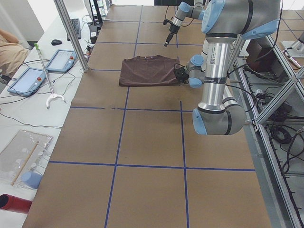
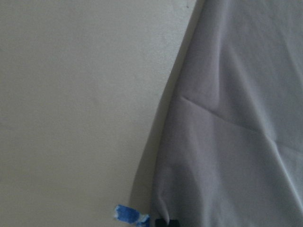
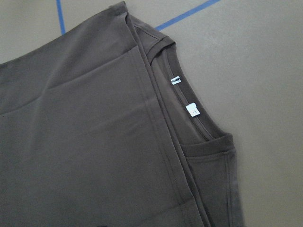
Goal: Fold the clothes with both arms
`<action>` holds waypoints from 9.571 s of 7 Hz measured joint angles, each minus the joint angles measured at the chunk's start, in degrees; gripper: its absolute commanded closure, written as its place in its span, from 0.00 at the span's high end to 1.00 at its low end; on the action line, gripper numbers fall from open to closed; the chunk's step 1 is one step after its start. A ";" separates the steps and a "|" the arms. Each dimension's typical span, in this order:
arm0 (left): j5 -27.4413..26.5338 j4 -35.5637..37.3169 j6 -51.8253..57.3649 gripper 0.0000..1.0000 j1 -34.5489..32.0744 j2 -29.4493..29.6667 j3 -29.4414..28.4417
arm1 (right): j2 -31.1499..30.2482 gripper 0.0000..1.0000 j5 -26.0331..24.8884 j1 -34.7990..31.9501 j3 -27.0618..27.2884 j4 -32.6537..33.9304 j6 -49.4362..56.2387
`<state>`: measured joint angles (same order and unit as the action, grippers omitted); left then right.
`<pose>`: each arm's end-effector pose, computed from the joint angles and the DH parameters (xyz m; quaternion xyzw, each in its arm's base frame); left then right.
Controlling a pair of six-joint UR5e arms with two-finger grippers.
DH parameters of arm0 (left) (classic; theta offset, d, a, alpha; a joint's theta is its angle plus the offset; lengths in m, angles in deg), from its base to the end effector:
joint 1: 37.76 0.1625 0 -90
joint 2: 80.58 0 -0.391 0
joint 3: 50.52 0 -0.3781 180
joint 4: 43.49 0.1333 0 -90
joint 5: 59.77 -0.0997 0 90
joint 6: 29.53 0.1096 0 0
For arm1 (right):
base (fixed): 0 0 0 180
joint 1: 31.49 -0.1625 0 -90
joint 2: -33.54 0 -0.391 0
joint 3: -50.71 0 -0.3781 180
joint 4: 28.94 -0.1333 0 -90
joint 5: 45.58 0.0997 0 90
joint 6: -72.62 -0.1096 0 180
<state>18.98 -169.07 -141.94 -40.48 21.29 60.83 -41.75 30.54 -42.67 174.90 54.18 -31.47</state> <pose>0.5251 -0.1798 0.2839 -0.0165 0.5678 -0.2327 0.7894 -0.4516 -0.2519 0.2332 0.0950 -0.4669 0.2471 0.8438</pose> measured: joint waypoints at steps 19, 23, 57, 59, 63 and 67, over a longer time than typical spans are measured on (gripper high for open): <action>0.18 -0.10 0.00 0.00 -0.18 0.43 0.67 | 4.32 0.00 -4.36 8.98 -11.65 7.69 -5.60; 2.64 3.96 0.70 0.00 -1.03 -0.01 6.99 | 4.52 0.00 -4.33 8.30 -7.37 8.27 -5.45; 19.93 8.96 40.43 1.00 -32.41 11.73 -11.20 | 30.47 1.00 9.47 -15.09 -41.83 4.92 25.64; 19.93 8.97 40.41 1.00 -32.22 11.84 -11.24 | 31.42 1.00 12.32 -19.35 -44.47 4.73 26.46; 16.81 10.07 34.98 1.00 -27.81 13.79 -11.35 | 32.54 1.00 17.88 -22.50 -41.51 4.41 26.70; 9.77 16.92 34.99 1.00 -20.07 16.82 -11.85 | 32.30 1.00 18.46 -22.68 -40.47 4.41 26.76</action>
<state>28.75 -152.15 -106.95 -60.56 38.12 48.98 -9.45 49.00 -65.35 134.43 58.60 -4.71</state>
